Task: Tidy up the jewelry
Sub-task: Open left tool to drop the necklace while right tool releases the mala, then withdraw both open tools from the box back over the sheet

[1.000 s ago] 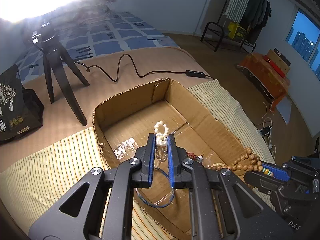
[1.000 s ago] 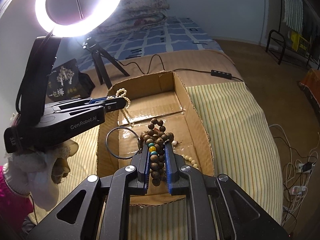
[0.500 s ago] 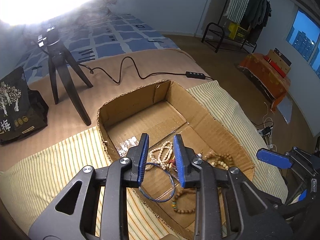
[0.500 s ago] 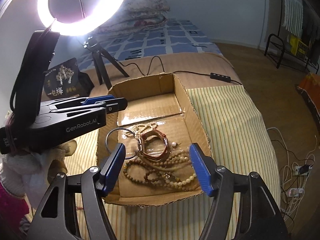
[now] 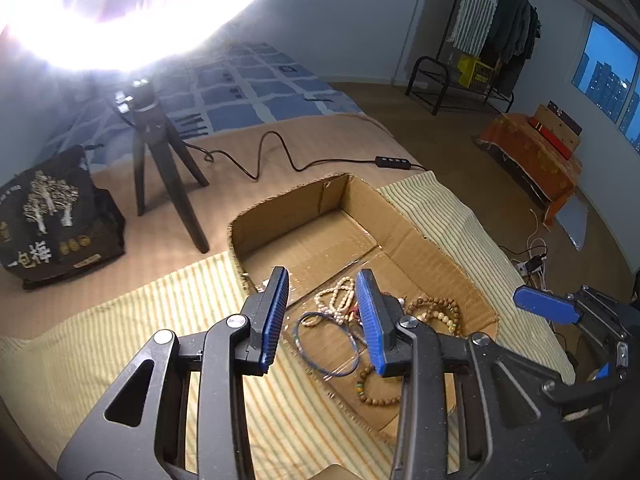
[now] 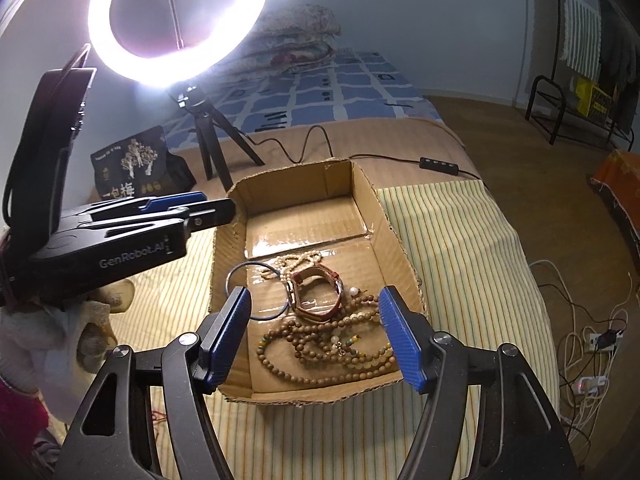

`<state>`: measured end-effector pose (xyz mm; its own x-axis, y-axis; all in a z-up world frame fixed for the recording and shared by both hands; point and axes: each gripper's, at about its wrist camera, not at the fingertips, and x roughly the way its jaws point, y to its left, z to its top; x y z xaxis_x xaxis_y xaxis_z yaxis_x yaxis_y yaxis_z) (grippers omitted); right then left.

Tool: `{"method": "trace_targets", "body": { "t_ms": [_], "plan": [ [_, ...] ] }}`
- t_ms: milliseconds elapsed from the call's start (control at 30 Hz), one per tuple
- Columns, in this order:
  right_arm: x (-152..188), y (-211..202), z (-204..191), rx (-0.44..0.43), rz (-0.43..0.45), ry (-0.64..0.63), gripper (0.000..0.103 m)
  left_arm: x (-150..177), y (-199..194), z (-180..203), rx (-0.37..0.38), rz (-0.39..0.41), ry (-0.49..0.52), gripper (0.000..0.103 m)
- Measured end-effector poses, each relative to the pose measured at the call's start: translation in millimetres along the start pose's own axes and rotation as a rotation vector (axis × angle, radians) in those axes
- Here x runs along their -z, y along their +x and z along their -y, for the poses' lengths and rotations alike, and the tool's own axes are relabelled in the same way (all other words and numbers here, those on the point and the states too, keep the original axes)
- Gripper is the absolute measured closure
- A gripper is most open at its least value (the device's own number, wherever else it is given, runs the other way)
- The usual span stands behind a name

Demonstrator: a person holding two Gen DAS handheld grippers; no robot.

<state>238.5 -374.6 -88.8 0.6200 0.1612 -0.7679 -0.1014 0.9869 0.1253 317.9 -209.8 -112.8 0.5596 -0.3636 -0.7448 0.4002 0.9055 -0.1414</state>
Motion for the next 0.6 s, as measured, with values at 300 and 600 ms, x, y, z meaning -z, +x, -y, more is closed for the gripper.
{"method": "trace_targets", "body": {
  "t_ms": [300, 600],
  "plan": [
    [5, -23, -9, -0.002, 0.068, 0.008, 0.037, 10, -42, -13, -0.044, 0.038, 0.034, 0.062],
    [19, -40, -26, -0.045, 0.144, 0.006, 0.031, 37, -85, -43, -0.069, 0.043, 0.025, 0.044]
  ]
}}
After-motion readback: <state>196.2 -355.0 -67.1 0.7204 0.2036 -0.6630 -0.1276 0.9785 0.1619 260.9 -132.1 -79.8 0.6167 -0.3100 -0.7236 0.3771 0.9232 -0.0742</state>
